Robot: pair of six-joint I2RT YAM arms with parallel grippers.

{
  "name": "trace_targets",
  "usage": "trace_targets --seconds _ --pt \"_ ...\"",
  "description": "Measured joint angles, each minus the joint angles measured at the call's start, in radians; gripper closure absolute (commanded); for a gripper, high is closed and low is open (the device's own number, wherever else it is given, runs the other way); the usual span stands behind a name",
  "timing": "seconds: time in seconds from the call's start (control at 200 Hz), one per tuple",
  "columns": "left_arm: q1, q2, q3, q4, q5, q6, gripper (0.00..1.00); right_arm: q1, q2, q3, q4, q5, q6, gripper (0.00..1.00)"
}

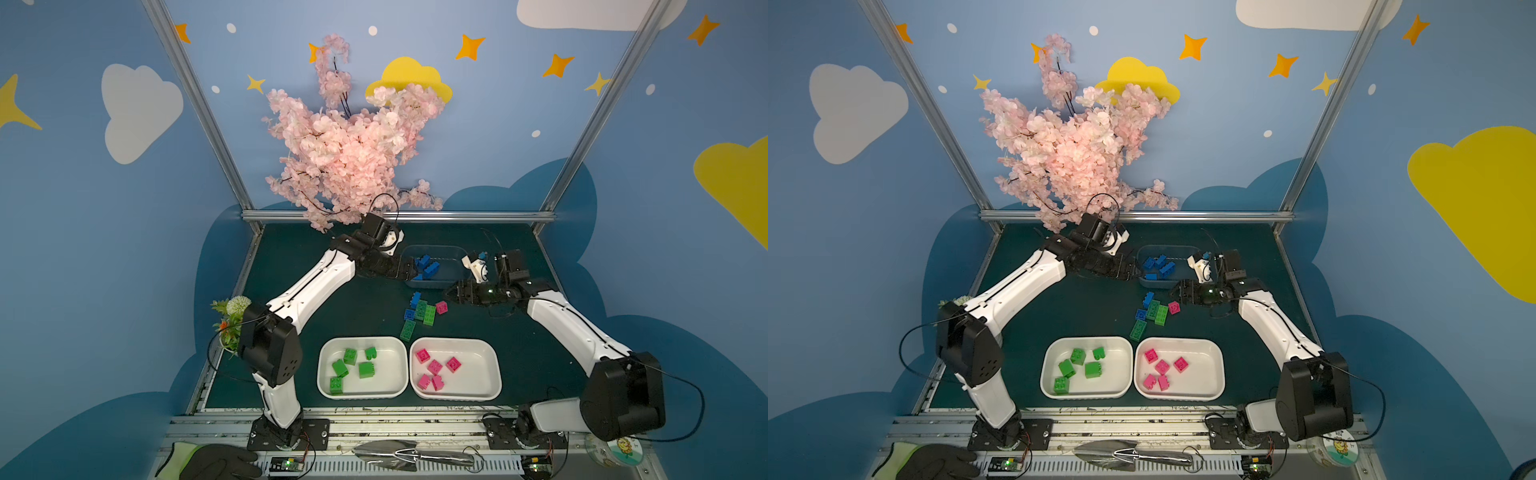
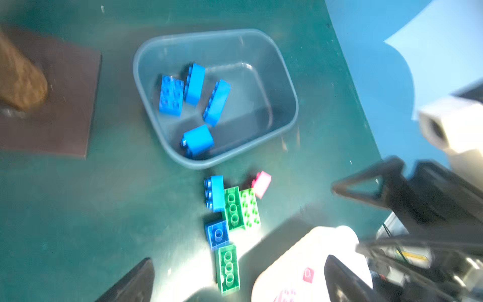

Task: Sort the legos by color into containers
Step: 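Release the blue brick into the tub while the right gripper moves toward the pile, then lower the right gripper onto a blue brick beside the tub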

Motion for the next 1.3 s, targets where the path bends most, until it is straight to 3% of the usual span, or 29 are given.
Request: trace_targets --seconds 0.21,0.471,0.701,1.016,1.296 --pt "0.077 -0.169 -0.277 0.069 0.143 0.008 0.01 0.14 0.067 0.054 0.005 0.208 0.152 0.17" --pt "0.181 -0.32 -0.459 0.161 0.285 0.003 0.01 0.252 0.238 0.195 -0.025 0.385 0.28 0.24" --pt "0.248 -0.374 -0.533 0.195 0.343 0.0 0.01 0.29 0.452 0.427 -0.148 0.442 0.355 0.31" --pt "0.296 -0.427 -0.599 0.212 0.379 -0.005 0.0 0.31 0.591 0.511 -0.214 0.468 0.38 0.43" --pt "0.302 -0.431 -0.617 0.218 0.388 -0.005 0.01 0.32 0.673 0.588 -0.231 0.486 0.376 0.43"
